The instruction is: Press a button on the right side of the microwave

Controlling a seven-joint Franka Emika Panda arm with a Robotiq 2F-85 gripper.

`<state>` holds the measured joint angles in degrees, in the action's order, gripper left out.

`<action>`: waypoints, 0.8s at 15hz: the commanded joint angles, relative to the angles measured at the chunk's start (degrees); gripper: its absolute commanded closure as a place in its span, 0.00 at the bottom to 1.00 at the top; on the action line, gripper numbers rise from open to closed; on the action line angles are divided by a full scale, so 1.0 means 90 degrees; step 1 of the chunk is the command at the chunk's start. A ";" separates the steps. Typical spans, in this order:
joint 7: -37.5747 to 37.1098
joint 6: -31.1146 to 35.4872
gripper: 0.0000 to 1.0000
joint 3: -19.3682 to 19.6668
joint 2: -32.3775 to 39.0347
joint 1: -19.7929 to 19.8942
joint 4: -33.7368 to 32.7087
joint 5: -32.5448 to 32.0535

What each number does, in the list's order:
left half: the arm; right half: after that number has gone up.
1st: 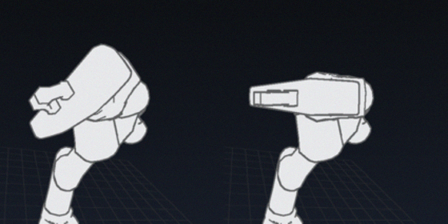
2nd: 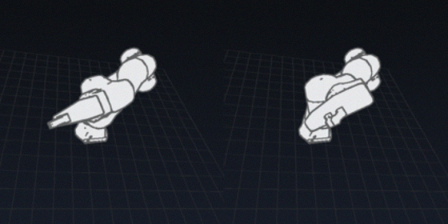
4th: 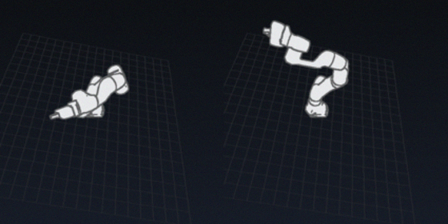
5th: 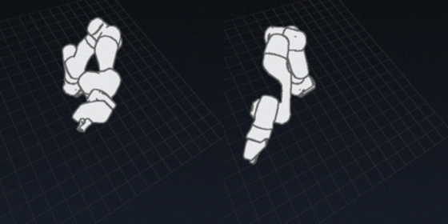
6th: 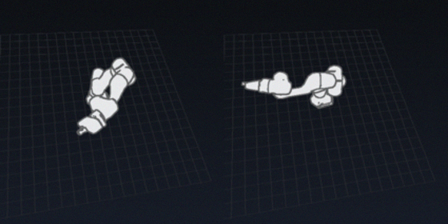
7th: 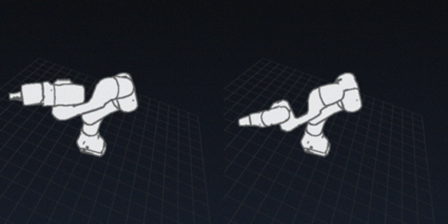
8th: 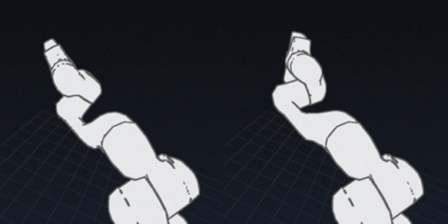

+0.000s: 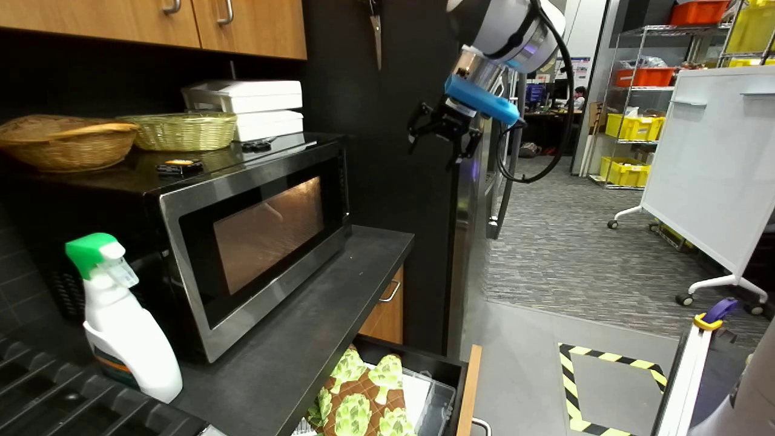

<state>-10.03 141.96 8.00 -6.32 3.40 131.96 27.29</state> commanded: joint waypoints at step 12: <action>-0.0002 -0.0087 0.00 -0.0078 -0.0031 0.0062 0.0017 -0.0001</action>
<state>-10.00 141.30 7.85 -6.60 3.39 132.18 27.29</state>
